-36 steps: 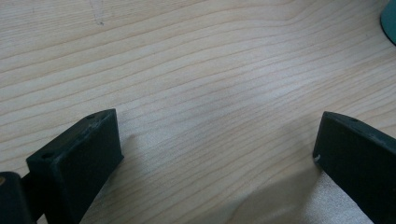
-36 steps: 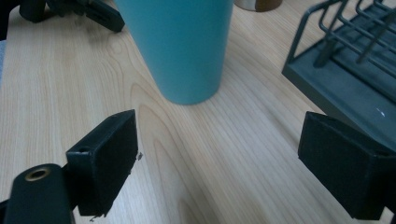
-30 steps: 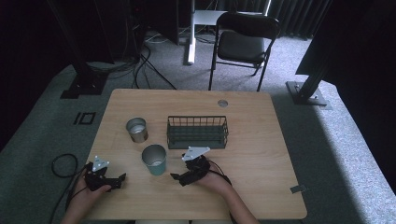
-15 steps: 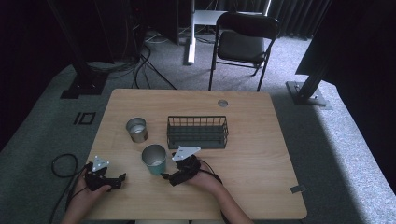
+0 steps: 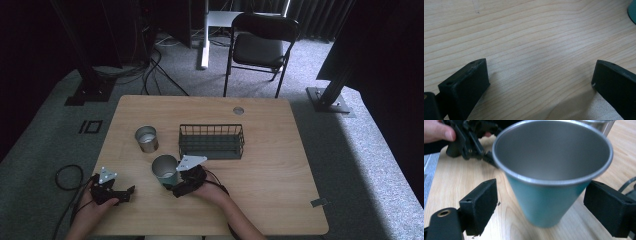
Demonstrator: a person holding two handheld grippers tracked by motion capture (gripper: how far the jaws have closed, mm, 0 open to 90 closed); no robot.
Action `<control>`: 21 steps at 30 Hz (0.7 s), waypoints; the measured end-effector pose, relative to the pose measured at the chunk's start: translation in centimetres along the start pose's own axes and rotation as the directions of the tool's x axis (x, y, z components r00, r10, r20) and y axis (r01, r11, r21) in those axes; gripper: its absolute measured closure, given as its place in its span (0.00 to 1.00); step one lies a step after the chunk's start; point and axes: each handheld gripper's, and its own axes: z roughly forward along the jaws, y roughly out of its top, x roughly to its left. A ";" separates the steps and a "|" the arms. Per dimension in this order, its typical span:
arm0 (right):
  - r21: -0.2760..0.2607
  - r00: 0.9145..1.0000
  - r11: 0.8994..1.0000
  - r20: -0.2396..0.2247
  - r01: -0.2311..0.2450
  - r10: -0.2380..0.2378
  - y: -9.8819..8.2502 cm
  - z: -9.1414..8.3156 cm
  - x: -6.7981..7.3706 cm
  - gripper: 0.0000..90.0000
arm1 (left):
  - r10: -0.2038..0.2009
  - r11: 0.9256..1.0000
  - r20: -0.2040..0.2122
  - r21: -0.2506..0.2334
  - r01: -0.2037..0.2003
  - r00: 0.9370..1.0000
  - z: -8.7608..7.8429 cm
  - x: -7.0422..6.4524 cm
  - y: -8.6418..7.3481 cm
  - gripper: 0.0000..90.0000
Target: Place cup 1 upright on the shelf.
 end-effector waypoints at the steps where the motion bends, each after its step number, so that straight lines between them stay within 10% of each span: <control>1: -0.006 1.000 1.000 -0.001 -0.002 0.002 0.1 0.1 0.0 0.13 | 0.000 1.000 0.000 0.000 0.000 1.000 0.0 0.0 0.0 0.02; 21: -0.049 0.999 0.998 0.039 0.027 -0.025 1.1 2.3 0.1 0.13 | 0.001 1.000 0.000 0.002 -0.001 1.000 0.0 0.0 0.0 0.02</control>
